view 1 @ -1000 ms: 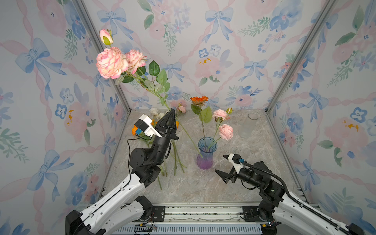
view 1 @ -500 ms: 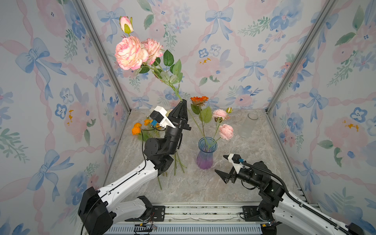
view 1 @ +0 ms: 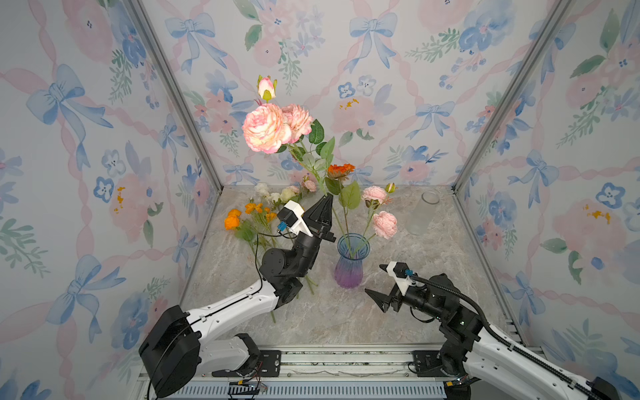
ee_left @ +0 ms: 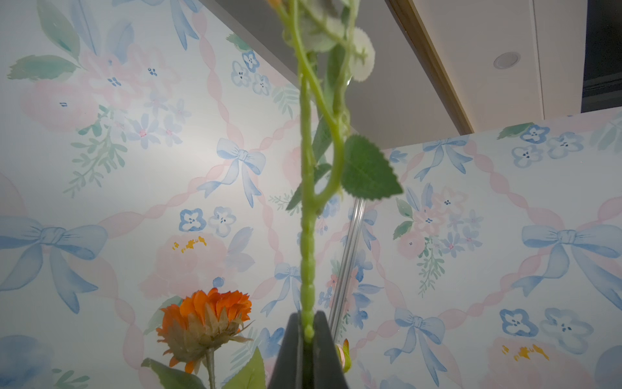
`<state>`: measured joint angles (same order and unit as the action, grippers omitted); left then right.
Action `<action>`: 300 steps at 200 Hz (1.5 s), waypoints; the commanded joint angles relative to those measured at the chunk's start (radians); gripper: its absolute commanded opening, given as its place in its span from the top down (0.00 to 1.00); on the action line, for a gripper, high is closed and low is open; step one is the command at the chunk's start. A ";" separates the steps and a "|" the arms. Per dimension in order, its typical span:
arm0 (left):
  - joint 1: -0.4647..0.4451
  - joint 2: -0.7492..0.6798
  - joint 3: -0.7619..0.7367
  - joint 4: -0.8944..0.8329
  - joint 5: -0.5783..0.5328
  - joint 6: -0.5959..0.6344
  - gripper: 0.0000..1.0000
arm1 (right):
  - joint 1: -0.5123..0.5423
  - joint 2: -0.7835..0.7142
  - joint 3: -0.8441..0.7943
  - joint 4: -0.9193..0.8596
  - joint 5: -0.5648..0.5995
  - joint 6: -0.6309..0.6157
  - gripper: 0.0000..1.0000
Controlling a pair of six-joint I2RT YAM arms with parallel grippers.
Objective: Arrange the flowers into the vase
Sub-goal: 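Lower the pink rose spray stem into the vase with the left gripper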
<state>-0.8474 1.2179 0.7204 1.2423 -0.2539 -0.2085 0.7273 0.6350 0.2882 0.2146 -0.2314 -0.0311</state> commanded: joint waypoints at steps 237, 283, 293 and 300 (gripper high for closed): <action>-0.211 0.281 -0.221 0.320 -0.278 0.098 0.75 | -0.005 -0.031 -0.004 0.002 -0.011 -0.007 0.03; -0.209 0.252 -0.193 0.177 -0.267 0.086 0.52 | -0.005 -0.021 -0.003 0.005 -0.013 -0.009 0.03; -0.205 0.244 -0.169 0.092 -0.259 0.070 0.46 | -0.005 -0.018 -0.003 0.006 -0.013 -0.009 0.03; -0.200 0.235 -0.148 0.025 -0.248 0.060 0.43 | -0.005 -0.017 -0.003 0.006 -0.013 -0.009 0.03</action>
<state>-1.0531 1.4902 0.5148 1.4483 -0.5201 -0.1253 0.7273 0.6136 0.2882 0.2134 -0.2317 -0.0341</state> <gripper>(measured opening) 0.525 0.969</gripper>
